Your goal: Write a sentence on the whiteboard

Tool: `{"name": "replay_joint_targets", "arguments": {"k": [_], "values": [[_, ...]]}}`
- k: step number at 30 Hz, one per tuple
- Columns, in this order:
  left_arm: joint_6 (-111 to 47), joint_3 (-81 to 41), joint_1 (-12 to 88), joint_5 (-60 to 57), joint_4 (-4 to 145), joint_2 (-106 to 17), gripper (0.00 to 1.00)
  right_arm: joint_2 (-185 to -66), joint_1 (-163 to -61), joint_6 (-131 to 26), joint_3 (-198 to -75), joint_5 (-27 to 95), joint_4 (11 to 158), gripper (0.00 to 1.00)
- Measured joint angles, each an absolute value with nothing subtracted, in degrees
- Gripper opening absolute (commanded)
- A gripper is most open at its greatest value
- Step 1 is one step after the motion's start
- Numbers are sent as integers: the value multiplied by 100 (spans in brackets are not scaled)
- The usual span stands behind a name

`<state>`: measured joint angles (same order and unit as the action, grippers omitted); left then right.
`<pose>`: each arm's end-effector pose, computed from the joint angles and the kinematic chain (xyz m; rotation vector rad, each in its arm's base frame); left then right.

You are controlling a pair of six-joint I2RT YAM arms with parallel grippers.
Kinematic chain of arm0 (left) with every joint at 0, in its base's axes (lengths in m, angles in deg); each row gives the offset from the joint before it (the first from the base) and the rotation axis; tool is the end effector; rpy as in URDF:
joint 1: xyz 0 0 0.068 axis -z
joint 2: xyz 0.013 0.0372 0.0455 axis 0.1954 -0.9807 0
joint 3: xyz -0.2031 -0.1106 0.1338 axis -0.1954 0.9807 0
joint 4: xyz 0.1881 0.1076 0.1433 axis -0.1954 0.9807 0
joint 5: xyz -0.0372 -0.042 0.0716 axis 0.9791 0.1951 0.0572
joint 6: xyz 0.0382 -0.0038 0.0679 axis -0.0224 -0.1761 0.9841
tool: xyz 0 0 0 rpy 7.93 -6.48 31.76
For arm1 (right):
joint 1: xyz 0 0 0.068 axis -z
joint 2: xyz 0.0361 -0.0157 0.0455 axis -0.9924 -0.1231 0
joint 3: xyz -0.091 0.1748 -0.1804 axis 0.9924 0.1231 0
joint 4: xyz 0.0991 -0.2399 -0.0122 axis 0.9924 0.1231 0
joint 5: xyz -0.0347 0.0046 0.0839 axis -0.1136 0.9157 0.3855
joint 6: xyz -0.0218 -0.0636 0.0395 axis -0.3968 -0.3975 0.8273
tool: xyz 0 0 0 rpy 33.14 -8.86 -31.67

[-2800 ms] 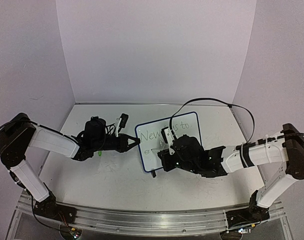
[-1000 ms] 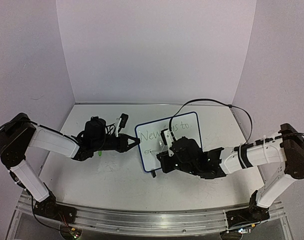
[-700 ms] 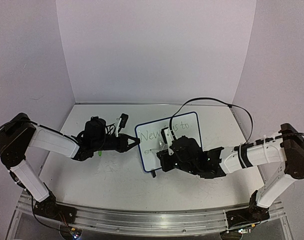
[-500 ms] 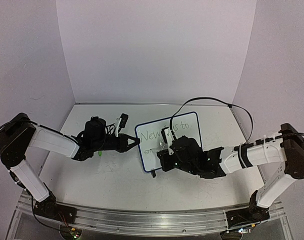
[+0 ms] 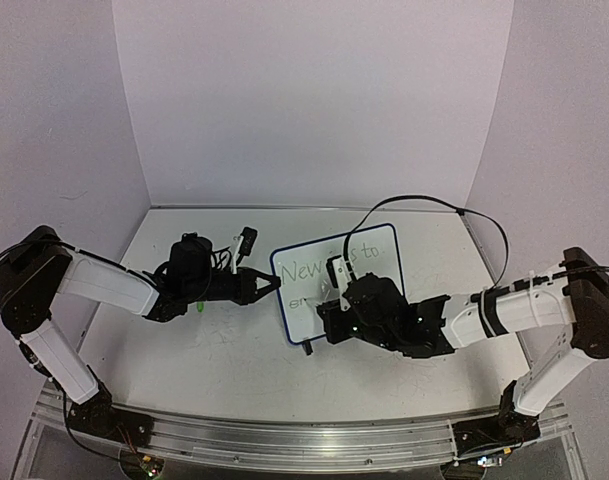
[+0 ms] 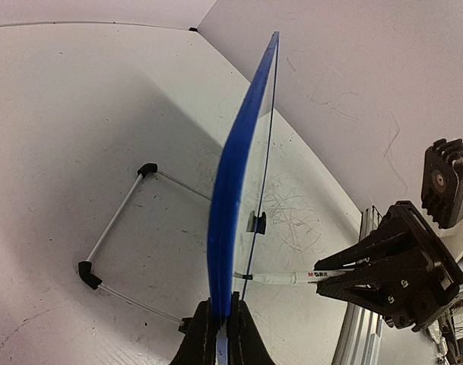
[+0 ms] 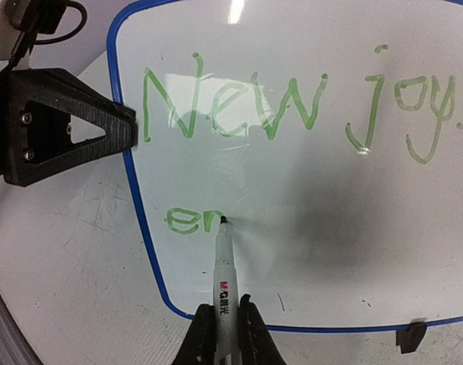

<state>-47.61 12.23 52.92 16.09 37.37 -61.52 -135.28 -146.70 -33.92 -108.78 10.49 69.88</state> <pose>0.2460 -0.2576 0.1731 0.5922 1.9591 -1.2106 0.1769 0.3182 0.1819 -0.5343 2.0583 0.6655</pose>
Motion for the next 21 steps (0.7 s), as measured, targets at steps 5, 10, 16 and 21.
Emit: {"name": "replay_joint_targets", "arguments": {"k": [5,10,16,21], "values": [[-4760,1223,5292,1609,3737,-6152,0,-13527,-14672,-3341,-10851,1064,6987,0],[-4762,1223,5292,1608,3742,-6152,0,-13527,-14672,-3303,-10809,1087,6976,0],[-4761,1223,5292,1609,3746,-6152,0,-13518,-14672,-3267,-10795,1097,6974,0],[-4762,1223,5292,1609,3748,-6152,0,-13511,-14672,-3257,-10779,1100,6978,0]]}}
